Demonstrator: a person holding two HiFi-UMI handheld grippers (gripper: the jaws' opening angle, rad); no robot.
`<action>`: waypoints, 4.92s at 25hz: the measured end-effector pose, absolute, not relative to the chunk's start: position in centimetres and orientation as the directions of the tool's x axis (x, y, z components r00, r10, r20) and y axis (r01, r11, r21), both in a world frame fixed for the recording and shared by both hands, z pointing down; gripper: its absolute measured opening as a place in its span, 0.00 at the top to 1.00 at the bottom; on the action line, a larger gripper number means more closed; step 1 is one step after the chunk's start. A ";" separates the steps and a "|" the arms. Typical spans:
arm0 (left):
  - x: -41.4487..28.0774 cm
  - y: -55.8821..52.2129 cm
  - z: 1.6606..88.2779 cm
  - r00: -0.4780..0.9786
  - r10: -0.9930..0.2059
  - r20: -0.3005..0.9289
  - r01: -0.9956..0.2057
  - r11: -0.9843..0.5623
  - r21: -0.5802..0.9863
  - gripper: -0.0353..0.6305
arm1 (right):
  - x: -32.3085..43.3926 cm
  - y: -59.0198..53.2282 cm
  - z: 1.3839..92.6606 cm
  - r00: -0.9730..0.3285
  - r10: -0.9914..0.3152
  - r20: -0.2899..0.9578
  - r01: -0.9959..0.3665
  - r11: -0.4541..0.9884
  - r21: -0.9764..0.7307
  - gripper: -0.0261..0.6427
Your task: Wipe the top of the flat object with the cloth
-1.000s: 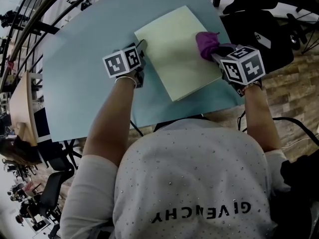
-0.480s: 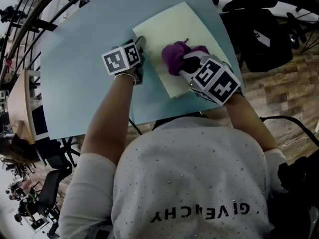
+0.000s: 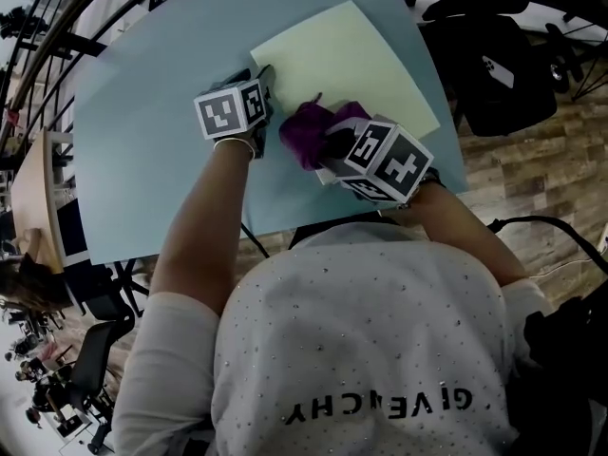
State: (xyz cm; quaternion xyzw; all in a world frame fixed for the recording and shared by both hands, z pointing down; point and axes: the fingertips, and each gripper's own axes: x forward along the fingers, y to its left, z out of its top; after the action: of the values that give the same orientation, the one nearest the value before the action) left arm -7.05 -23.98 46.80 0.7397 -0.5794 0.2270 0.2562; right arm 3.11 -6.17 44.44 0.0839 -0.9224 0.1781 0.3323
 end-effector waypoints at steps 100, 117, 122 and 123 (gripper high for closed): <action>-6.2 -24.6 46.8 0.198 -0.768 0.610 -0.977 -0.205 0.059 0.64 | 24.8 -13.8 44.7 -0.549 -0.366 0.752 -0.722 0.661 -0.205 0.89; -0.1 -17.5 41.7 0.504 -0.796 0.335 -0.858 -0.419 0.296 0.95 | 25.2 -13.3 45.1 -0.385 -0.546 0.744 -0.868 0.488 -0.091 0.89; 3.3 -8.4 38.8 0.678 -0.697 0.232 -0.698 -0.513 0.499 0.95 | 24.8 -12.2 44.7 -0.264 -0.610 0.747 -0.925 0.379 -0.018 0.88; 3.4 -7.1 38.1 0.698 -0.684 0.211 -0.667 -0.514 0.540 0.95 | 24.7 -12.1 44.5 -0.255 -0.628 0.735 -0.931 0.365 -0.012 0.88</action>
State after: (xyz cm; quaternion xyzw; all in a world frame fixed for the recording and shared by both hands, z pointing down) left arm 3.37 -7.15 38.10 0.8699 -0.3882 -0.0143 0.3039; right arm 24.66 -12.07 44.48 0.5142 -0.7579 0.2308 0.3285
